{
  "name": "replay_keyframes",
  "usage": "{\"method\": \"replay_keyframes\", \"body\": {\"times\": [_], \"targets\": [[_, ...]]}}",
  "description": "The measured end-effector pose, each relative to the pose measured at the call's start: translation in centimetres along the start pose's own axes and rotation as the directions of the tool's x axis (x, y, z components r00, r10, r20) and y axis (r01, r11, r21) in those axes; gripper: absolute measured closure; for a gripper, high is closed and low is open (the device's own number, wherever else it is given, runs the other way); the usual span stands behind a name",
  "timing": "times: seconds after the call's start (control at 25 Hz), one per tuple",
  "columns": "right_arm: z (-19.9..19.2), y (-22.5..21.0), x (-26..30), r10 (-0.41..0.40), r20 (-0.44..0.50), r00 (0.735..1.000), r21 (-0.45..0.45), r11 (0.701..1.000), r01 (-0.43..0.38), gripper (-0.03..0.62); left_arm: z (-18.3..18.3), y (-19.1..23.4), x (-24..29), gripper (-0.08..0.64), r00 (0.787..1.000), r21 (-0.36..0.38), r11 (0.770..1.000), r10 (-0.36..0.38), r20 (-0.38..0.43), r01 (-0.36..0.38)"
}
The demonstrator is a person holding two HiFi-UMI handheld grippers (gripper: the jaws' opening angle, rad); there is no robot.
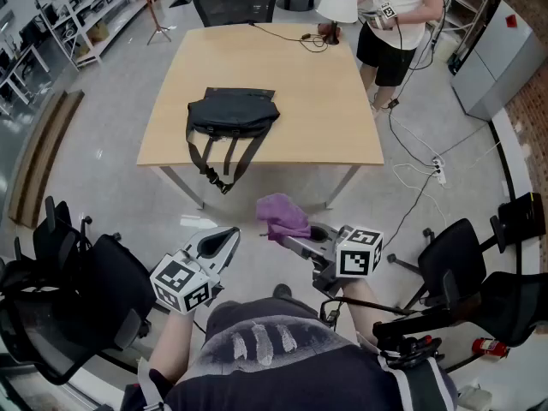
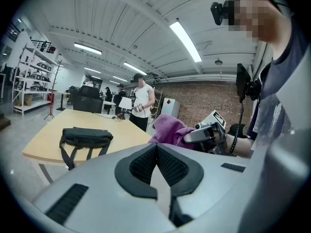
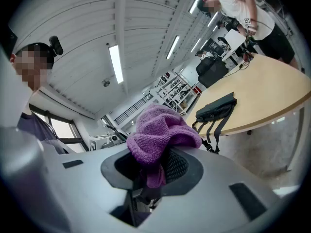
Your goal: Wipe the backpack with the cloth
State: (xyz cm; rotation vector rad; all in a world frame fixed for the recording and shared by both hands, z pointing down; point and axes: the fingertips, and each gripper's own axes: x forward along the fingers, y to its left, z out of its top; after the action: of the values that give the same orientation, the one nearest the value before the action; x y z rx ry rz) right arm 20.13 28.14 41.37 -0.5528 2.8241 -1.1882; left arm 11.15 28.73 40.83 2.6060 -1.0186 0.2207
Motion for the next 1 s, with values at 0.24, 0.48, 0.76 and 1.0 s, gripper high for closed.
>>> {"method": "replay_keyframes", "body": {"times": [0.24,0.48,0.76,1.0], "targets": [[2.5,-3.2,1.2,-0.006,0.037,0.999,0.018,1.0,0.005,0.494,1.6,4.0,2.1,0.554,1.0,0.023,1.0,0.013,-0.012,-0.013],[4.4,-5.7,4.4,-0.061,0.033,0.998,0.032,0.998,0.06,0.494,3.0,8.9,4.1,0.554,0.999,0.015,0.999,-0.04,0.015,0.04],[8.9,-7.2,11.9,-0.105,0.047,0.993,0.05,0.993,0.102,0.494,6.6,18.6,4.6,0.554,0.993,0.018,0.994,-0.11,0.033,0.11],[11.1,-9.8,18.9,-0.185,0.037,0.982,0.092,0.979,0.181,0.494,7.8,26.4,4.3,0.554,0.988,-0.012,0.988,-0.153,0.021,0.153]]}}
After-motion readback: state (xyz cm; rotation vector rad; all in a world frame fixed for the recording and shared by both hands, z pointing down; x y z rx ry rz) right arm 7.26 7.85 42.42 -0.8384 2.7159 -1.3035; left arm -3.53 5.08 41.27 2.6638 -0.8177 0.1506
